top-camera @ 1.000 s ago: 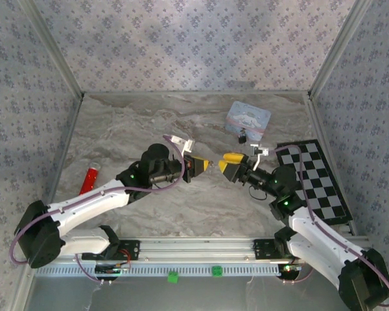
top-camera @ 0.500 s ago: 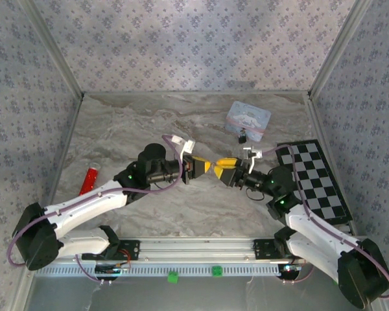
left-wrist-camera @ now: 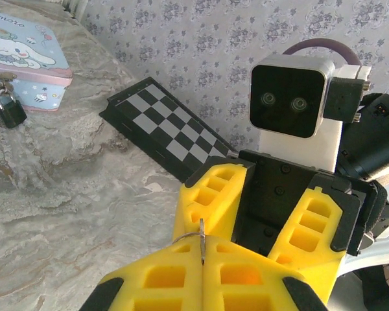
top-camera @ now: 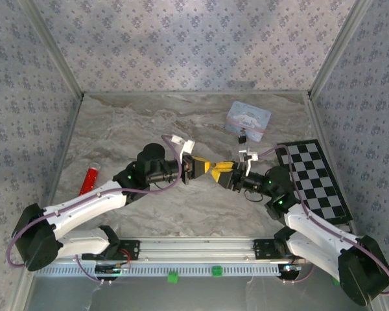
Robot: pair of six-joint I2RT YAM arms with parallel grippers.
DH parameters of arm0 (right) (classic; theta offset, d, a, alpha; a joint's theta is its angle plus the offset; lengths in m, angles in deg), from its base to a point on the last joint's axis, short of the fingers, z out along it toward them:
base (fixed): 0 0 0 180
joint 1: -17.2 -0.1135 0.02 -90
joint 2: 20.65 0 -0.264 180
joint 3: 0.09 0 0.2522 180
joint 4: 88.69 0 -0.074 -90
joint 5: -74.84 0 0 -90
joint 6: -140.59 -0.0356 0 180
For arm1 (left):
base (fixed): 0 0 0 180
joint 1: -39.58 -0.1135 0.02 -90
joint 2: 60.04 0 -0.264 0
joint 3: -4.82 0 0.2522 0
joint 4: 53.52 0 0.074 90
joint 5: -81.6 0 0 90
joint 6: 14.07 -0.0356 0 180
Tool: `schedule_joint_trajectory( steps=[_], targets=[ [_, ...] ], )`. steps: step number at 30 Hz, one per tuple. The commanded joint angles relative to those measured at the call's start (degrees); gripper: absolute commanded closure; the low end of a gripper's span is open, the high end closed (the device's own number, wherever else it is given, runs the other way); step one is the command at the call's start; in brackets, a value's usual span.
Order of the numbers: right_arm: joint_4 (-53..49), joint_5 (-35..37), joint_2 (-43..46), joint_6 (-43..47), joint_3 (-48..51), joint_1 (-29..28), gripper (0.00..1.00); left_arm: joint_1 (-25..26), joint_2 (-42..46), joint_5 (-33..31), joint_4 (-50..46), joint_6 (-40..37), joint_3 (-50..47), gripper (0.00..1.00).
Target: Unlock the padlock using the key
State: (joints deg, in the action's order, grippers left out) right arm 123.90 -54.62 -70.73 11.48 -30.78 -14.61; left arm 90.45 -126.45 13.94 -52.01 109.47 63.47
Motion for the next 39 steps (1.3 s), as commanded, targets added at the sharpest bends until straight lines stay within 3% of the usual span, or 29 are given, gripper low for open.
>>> schedule_joint_trajectory(
  steps=[1, 21, 39],
  targets=[
    [-0.61, -0.67, 1.08, 2.18, -1.88, -0.47, 0.63, -0.33, 1.21, 1.28, 2.49, -0.49, 1.14, 1.0],
    [-3.55, 0.57, 2.97, 5.32, -2.2, -0.36, 0.59, -0.07, 0.58, 4.75, 2.98, -0.73, 1.16, 1.0],
    [-2.91, -0.28, 4.1, 4.73, -1.95, -0.22, 0.75, 0.2, -0.59, 5.16, 2.68, -1.31, 1.39, 1.0]
  ],
)
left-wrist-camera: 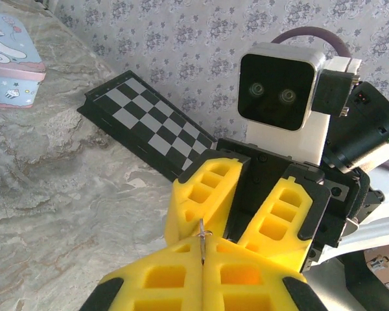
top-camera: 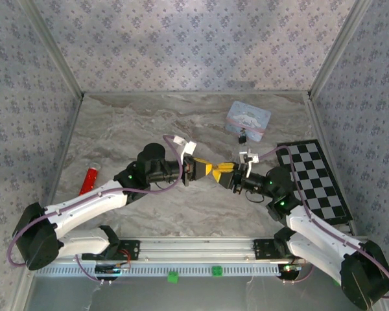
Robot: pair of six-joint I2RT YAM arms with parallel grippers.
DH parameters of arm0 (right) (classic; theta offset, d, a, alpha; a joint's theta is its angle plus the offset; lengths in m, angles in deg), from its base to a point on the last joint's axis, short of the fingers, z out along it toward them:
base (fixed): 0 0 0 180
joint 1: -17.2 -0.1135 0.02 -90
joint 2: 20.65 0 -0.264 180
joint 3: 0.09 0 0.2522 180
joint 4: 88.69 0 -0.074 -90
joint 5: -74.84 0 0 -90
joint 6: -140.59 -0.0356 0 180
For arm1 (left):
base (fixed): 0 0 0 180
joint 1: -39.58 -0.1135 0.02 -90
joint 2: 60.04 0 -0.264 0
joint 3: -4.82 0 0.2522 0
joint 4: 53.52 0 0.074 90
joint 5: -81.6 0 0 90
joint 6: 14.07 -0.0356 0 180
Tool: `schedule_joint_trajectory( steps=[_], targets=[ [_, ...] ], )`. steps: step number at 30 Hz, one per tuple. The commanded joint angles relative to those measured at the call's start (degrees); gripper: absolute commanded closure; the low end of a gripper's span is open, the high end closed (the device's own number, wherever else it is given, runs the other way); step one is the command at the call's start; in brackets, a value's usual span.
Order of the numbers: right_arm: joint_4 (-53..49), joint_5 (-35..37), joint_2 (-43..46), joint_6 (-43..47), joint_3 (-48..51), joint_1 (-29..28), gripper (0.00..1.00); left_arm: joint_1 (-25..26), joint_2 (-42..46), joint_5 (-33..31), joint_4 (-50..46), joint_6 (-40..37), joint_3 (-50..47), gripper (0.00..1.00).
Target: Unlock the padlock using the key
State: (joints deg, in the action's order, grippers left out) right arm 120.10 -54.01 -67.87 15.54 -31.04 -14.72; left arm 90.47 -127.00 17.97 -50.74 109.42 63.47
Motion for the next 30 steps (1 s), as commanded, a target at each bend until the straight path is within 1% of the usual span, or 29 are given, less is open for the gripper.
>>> schedule_joint_trajectory(
  steps=[1, 5, 11, 15, 19, 20, 21, 22, 24, 25, 27, 29, 30],
  targets=[
    [0.9, -0.79, 1.47, 0.59, -1.61, -0.06, 0.75, 0.17, -0.07, 0.99, 1.31, -1.37, 1.43, 1.0],
    [0.85, -1.09, 1.63, 0.33, -1.62, 0.19, 0.78, 0.18, 0.07, 0.96, 1.37, -1.25, 1.22, 1.0],
    [0.98, -1.67, 1.77, -0.12, -1.75, 0.28, 0.86, 0.18, -0.02, 0.88, 1.74, -1.24, 1.0, 1.0],
    [0.87, -1.49, 1.87, -0.21, -1.79, 0.25, 0.9, 0.18, -0.1, 0.66, 1.65, -1.33, 0.95, 1.0],
    [0.29, -1.1, 1.86, -0.44, -1.79, 0.35, 0.94, 0.17, 0.08, -0.71, 1.06, -1.61, 0.81, 1.0],
    [-0.42, -0.84, 1.86, -0.38, -1.87, 0.43, 0.96, 0.18, 0.29, -1.47, 0.83, -1.66, 0.74, 0.99],
    [-1.19, -0.63, 1.86, -0.34, -2.1, 0.43, 0.98, 0.13, 0.41, -2.1, 0.69, -1.68, 0.66, 0.95],
    [-2.24, -0.17, 1.92, -0.21, -2.31, 0.49, 1.0, 0.14, 0.69, -2.97, 0.6, -1.68, 0.43, 0.87],
    [-5.83, 1.33, 2.17, 0.25, -2.98, 0.67, 1.0, -0.17, 1.37, -5.19, 0.47, -1.51, -0.2, 0.7],
    [-8.52, 2.54, 2.44, 0.62, -3.51, 1.0, 1.0, -0.46, 2.01, -6.67, 0.19, -1.48, -0.53, 0.59],
    [-13.03, 4.83, 3.46, 0.72, -3.75, 1.98, 1.0, -1.3, 3.48, -9.45, -0.92, -1.29, -1.17, 0.47],
    [-19.08, 7.94, 5.05, 0.56, -4.16, 3.98, 1.0, -2.72, 5.62, -13.61, -2.48, -0.62, -2.17, 0.3],
    [-22.75, 9.63, 5.96, 1.19, -4.8, 4.73, 1.0, -3.4, 6.5, -16.81, -4.12, 0.05, -2.46, 0.25]
  ],
)
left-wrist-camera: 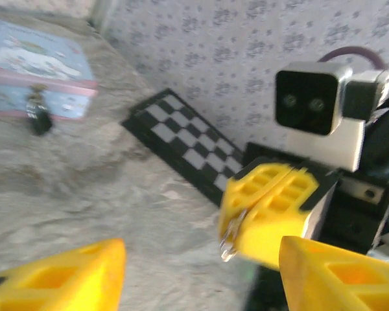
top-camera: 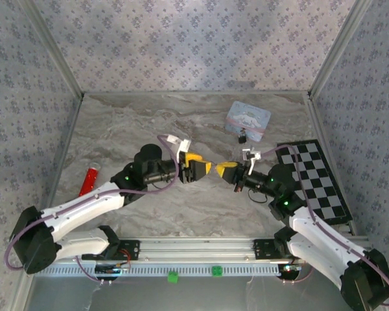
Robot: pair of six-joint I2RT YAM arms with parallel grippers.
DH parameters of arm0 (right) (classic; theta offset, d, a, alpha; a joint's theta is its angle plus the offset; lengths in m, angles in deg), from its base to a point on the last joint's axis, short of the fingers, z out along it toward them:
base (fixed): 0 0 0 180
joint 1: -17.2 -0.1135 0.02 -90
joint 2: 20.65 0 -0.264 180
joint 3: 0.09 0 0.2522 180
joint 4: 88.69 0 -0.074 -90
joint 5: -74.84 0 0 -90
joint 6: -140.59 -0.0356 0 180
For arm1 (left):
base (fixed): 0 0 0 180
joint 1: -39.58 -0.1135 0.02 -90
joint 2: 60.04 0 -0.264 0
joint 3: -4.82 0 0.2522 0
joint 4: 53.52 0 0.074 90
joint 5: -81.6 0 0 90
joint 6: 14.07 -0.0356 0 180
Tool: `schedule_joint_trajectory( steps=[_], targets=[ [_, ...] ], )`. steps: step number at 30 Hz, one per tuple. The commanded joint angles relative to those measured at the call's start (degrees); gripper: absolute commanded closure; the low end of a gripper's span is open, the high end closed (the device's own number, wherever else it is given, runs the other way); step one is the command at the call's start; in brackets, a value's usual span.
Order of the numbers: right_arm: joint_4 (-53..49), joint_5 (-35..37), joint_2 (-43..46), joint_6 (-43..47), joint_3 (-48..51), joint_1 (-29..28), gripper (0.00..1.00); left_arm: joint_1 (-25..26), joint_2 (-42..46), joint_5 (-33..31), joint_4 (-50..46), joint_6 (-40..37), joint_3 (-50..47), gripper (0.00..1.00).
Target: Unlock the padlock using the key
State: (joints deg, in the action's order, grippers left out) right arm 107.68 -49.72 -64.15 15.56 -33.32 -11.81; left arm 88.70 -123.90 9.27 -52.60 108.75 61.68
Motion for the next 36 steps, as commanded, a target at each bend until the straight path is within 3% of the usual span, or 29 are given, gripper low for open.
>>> schedule_joint_trajectory(
  steps=[1, 2, 4, 5, 11, 14, 17, 23, 29, 36],
  targets=[
    [-15.78, 7.69, 3.4, 2.17, -3.66, 2.4, 1.0, -2.98, 4.27, -11.5, -4.4, 2.53, -0.86, 0.16],
    [-21.21, 10.55, 4.05, 3.22, -5.1, 2.71, 1.0, -5.29, 4.16, -11.33, -5.56, 4.79, -0.99, 0.09],
    [-29.41, 13.05, 3.97, 5.25, -7.77, 3.77, 1.0, -9.34, 2.43, -6.86, -7.12, 7.36, -0.08, 0.08],
    [-32.76, 14.19, 3.79, 6.17, -8.99, 4.39, 1.0, -9.77, 1.47, -8.28, -10.23, 7.2, 1.33, 0.08],
    [-45.33, 21.55, 6.62, 8.3, -11.61, 6.62, 1.0, -9.86, -7.27, -14.08, -18.22, 2.27, 7.75, 0.07],
    [-48.42, 22.61, 8.6, 9.36, -11.27, 8.22, 1.0, -9.61, -16.31, -5.76, -16.6, 1.54, 13.0, 0.08],
    [-52.28, 25.7, 11.03, 9.43, -10.94, 10.22, 1.0, -7.02, -25.36, -4.86, -14.96, 0.76, 19.01, 0.09],
    [-54.2, 27.16, 20.56, 7.3, -5.23, 14.33, 1.0, -5.19, -43.5, -2.39, -5.4, 2.38, 29.39, 0.13],
    [-52.98, 23.76, 29.59, 9.09, 0.51, 15.35, 1.0, -4.45, -57.89, -2.24, 2.42, 6.11, 40.93, 0.18],
    [-56.05, 26.51, 33.2, 8.61, 0.73, 15.52, 1.0, -3.14, -69.34, -7.27, 1.15, 7.26, 52.1, 0.25]
  ],
)
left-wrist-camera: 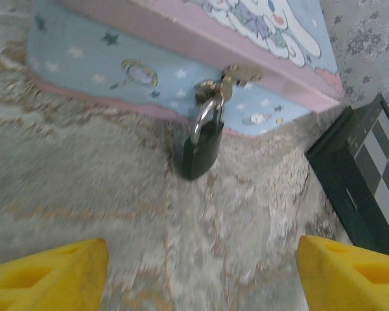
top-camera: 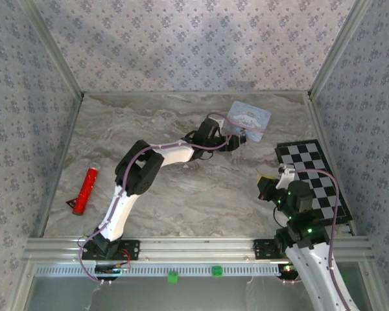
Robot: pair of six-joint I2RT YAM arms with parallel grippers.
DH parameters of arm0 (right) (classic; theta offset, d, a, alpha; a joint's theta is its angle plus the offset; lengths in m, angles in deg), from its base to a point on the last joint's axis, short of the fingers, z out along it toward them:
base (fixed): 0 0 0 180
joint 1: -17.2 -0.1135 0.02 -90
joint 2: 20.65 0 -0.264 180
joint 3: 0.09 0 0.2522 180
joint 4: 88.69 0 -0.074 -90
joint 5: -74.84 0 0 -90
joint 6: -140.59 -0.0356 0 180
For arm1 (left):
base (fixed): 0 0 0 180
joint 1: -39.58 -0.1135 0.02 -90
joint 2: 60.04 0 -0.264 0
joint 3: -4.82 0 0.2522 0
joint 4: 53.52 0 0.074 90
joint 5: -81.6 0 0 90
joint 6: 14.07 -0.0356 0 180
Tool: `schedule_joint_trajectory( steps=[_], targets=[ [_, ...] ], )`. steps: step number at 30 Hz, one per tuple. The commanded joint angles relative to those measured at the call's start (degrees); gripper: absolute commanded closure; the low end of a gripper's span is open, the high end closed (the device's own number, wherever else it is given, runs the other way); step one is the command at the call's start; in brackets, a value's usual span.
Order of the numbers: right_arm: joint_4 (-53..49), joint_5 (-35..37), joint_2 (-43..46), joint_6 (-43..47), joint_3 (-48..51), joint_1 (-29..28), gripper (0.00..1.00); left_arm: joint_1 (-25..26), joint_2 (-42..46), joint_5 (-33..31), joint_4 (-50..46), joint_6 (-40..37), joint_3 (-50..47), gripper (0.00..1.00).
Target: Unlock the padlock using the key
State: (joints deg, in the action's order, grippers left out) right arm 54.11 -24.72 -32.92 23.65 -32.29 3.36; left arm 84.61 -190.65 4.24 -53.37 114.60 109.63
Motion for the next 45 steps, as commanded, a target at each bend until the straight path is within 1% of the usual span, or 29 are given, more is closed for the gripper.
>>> schedule_joint_trajectory(
  steps=[1, 6, 13, 17, 20, 22, 28, 31, 34, 37, 40, 42, 45],
  targets=[
    [-2.81, 1.56, 3.2, 0.28, -0.08, 0.39, 1.0, 1.03, -3.69, -2.95, 1.79, 1.89, 5.07, 0.26],
    [-4.24, 1.11, 8.44, -0.22, 0.16, 0.47, 1.0, 1.63, -9.05, -5.01, 0.86, 2.96, 11.06, 0.31],
    [-4.82, 0.97, 8.76, -0.22, -0.05, 0.51, 1.0, 2.35, -15.24, -7.36, -4.07, 3.57, 19.7, 0.37],
    [-4.55, 0.51, 8.73, -0.3, -0.06, 0.5, 1.0, 2.73, -18.63, -7.43, -6.99, 3.83, 25.5, 0.45],
    [-4.6, 0.43, 8.76, -0.31, -0.11, 0.56, 1.0, 2.9, -19.77, -8.36, -9.07, 3.91, 27.73, 0.5],
    [-4.69, 0.51, 8.76, -0.31, -0.18, 0.53, 1.0, 2.84, -19.95, -8.95, -9.34, 4.04, 27.78, 0.54],
    [-4.72, 0.86, 8.71, -0.3, 0.07, 0.52, 1.0, 2.68, -19.83, -9.71, -10.31, 4.26, 28.1, 0.71],
    [-4.43, 0.96, 8.76, -0.35, 0.33, 0.6, 1.0, 2.34, -18.39, -11.17, -9.6, 4.67, 25.91, 0.78],
    [-4.08, 1.26, 8.67, -0.4, 0.82, 0.58, 1.0, 1.65, -15.39, -12.37, -7.58, 5.27, 21.34, 0.85],
    [-4.22, 2.13, 7.91, -0.72, 1.08, 0.58, 1.0, 0.74, -10.6, -13.79, -4.88, 5.53, 13.57, 0.89],
    [-2.56, 0.41, 6.06, -1.27, 1.64, 0.6, 1.0, -0.74, -5.18, -14.08, -3.19, 6.26, 6.01, 0.93],
    [0.18, -1.85, 3.67, -1.94, 2.36, 0.66, 1.0, -1.86, -1.43, -13.14, -1.67, 7.21, 0.53, 0.95],
    [5.16, -3.46, -2.86, -3.34, 3.01, 0.61, 1.0, -3.07, 5.29, -13.26, -0.38, 7.69, -8.75, 0.97]
  ],
)
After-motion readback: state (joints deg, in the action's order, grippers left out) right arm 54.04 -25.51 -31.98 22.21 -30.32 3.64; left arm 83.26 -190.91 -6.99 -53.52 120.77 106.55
